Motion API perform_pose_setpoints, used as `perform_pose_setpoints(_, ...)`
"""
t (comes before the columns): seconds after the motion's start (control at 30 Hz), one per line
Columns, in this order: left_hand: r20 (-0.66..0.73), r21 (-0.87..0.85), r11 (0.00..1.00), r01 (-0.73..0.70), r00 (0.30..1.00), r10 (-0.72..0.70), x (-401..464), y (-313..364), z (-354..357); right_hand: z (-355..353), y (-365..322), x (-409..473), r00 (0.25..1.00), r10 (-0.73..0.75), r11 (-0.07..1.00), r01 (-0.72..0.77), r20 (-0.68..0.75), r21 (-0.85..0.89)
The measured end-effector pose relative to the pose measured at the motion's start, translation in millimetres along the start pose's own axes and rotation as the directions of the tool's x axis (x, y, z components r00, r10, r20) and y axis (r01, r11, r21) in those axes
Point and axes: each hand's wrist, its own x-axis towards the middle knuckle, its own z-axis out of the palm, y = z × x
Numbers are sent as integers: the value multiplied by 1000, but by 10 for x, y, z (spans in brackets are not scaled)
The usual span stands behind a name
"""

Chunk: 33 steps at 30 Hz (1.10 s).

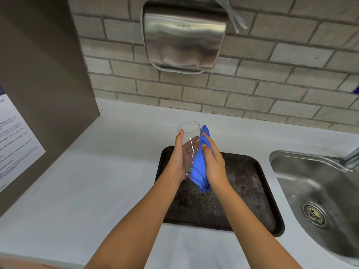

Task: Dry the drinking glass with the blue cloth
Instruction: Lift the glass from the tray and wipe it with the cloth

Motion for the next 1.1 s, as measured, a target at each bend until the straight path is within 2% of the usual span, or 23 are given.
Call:
perform_pose_setpoints(0.13, 2, -16, 1000, 11, 1000, -11, -10, 7, 9, -38, -60, 112, 992, 109, 988, -114, 56, 104)
perform_pose_setpoints(0.23, -10, 19, 1000, 21, 1000, -21, -29, 26, 35, -39, -73, 96, 992, 122, 991, -124, 38, 58)
perform_pose_setpoints(0.3, -11, 67, 998, 4, 1000, -4, -48, 38, 53, -25, -55, 6, 1000, -3, 995, 4, 6, -102)
perform_pose_setpoints(0.33, -9, 99, 995, -8, 1000, 9, -49, 41, 56, -8, -50, -53, 993, -114, 960, 115, 20, -257)
perform_pose_setpoints(0.4, 43, 169, 985, -34, 999, 28, -58, 38, 59, 37, -25, -147, 937, -332, 767, 337, 111, -546)
perform_pose_setpoints(0.43, 70, 189, 981, -42, 997, 29, -72, 35, 68, 48, -7, -161, 910, -390, 707, 393, 139, -588)
perform_pose_setpoints(0.47, 75, 203, 978, -47, 997, 32, -78, 31, 73, 47, -3, -161, 903, -405, 704, 406, 140, -582)
perform_pose_setpoints(0.57, 37, 275, 957, -87, 996, 80, -103, 27, 122, 6, -14, -103, 935, -346, 852, 346, 72, -394)
perform_pose_setpoints(0.67, -5, 332, 939, -89, 995, 96, -111, 21, 183, -76, -26, 48, 992, -124, 989, 122, -19, -81)
perform_pose_setpoints(0.73, -15, 362, 928, -84, 995, 96, -85, 7, 211, -128, -25, 133, 999, 33, 997, -30, -44, 68)
perform_pose_setpoints(0.8, -25, 384, 919, -90, 994, 108, -57, -14, 236, -128, -23, 110, 996, 37, 999, -37, -75, -2)
perform_pose_setpoints(0.87, -51, 375, 922, -100, 990, 128, -25, -16, 252, -90, -29, 12, 990, -95, 981, 76, -100, -180)
perform_pose_setpoints(0.93, -77, 382, 917, -113, 985, 154, 39, -4, 225, -48, 9, -86, 955, -292, 869, 244, -49, -430)
perform_pose_setpoints(1.0, -100, 397, 912, -104, 983, 155, 92, -18, 172, -15, 127, -145, 900, -432, 638, 354, 63, -684)
perform_pose_setpoints(1.03, -114, 386, 918, -93, 982, 147, 121, -40, 130, -2, 191, -174, 874, -475, 528, 373, 99, -763)
perform_pose_setpoints(1.1, -152, 359, 931, -71, 979, 133, 172, -89, 73, -3, 282, -219, 847, -519, 418, 367, 113, -831)
